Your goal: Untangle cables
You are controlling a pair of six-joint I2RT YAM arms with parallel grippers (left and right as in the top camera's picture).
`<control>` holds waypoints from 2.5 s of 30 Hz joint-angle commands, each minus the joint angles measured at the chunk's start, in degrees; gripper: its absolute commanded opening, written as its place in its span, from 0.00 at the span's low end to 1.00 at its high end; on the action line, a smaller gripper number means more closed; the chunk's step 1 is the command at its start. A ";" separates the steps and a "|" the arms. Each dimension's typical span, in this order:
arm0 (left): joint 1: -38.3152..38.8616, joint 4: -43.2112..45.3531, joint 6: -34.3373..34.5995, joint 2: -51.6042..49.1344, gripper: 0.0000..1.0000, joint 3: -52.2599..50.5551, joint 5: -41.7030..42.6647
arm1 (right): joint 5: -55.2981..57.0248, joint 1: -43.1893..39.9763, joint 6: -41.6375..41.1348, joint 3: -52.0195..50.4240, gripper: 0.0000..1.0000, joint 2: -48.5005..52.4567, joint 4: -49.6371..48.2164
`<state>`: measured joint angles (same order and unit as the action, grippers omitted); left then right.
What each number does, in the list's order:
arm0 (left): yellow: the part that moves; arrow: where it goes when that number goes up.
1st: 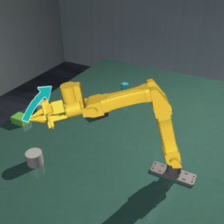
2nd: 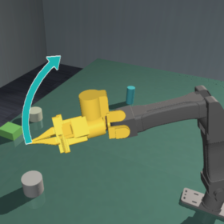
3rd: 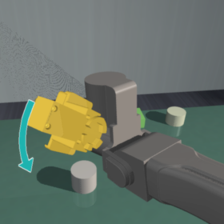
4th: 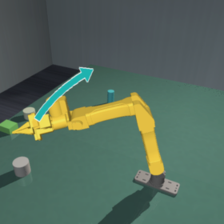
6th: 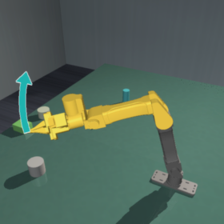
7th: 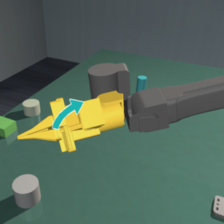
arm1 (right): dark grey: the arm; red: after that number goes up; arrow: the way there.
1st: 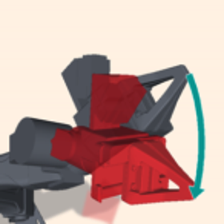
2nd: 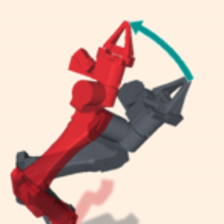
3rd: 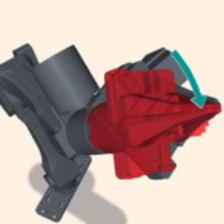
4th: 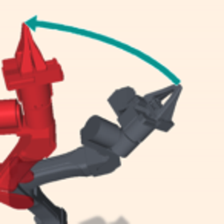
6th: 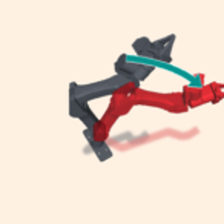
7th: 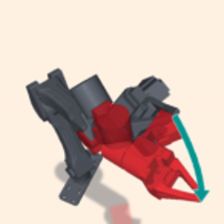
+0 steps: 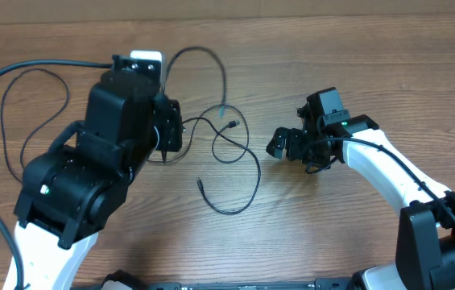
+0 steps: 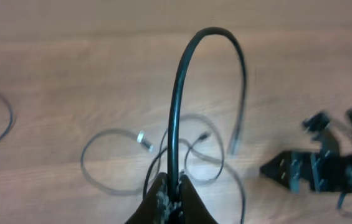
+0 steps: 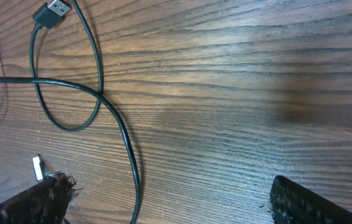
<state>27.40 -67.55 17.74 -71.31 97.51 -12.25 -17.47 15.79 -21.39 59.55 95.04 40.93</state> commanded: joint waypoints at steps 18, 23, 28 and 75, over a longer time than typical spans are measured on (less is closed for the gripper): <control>0.72 -21.14 -18.78 -31.32 0.04 -2.27 27.85 | 15.45 -5.97 -7.76 -0.35 1.00 0.24 0.72; 2.05 -21.07 -22.14 -38.05 0.05 -2.27 35.47 | 15.47 -5.97 -7.76 -0.35 1.00 0.24 0.74; 4.22 -21.05 -24.61 -41.97 0.04 -2.34 36.54 | 15.47 -5.97 -7.78 -0.35 1.00 0.24 0.74; 10.60 11.47 -4.79 -35.08 0.51 -25.66 29.83 | 15.47 -5.97 -7.78 -0.35 1.00 0.24 0.72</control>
<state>37.17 -57.84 10.46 -106.19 73.47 17.12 -2.57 9.78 -28.73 59.57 95.04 41.78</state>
